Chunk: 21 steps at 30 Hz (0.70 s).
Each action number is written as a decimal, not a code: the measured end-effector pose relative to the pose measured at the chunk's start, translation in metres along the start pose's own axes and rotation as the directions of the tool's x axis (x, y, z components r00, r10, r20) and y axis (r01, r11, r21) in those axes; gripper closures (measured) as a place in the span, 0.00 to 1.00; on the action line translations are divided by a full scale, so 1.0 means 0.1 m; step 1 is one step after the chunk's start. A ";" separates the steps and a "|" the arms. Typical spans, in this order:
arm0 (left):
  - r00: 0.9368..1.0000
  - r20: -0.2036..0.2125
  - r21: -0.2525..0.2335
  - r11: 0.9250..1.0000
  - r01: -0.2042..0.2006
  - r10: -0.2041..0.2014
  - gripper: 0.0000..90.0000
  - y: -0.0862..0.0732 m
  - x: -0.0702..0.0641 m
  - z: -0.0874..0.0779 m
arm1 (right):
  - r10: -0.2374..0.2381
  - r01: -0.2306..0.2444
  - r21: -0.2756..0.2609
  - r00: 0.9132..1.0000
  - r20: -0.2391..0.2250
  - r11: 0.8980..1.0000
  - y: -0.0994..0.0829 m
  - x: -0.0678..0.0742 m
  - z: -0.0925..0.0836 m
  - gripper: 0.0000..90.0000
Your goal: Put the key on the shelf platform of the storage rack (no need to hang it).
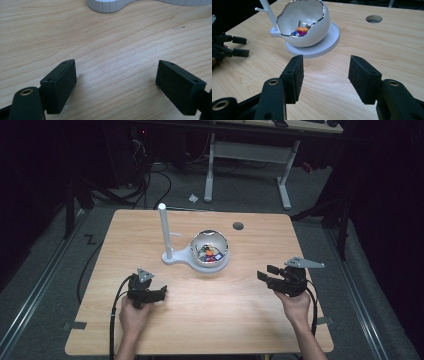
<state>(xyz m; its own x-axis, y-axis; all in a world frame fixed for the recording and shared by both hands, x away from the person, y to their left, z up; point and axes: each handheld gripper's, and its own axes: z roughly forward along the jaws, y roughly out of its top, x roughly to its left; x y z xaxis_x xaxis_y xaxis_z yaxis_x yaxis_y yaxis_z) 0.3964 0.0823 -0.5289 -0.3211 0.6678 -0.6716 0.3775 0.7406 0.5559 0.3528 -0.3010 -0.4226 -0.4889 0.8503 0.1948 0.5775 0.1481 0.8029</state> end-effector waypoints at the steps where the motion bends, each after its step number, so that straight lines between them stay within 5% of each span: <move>1: 1.000 0.001 0.000 1.000 -0.001 0.001 0.19 0.00 0.00 0.00 | 0.006 -0.006 -0.001 1.000 -0.004 1.000 -0.02 0.00 0.01 0.51; 21: 1.000 0.001 0.000 1.000 -0.002 0.002 0.19 0.00 0.00 0.00 | 0.028 -0.028 0.064 1.000 0.009 0.998 -0.37 0.00 0.24 0.52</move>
<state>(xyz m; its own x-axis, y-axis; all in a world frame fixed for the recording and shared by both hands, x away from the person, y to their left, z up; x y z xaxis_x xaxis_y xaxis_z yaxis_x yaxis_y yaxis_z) 0.3964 0.0824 -0.5290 -0.3194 0.6695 -0.6707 0.3784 0.7389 0.5575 0.3476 -0.2939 -0.4658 -0.4667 0.8587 0.2117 0.6319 0.1563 0.7591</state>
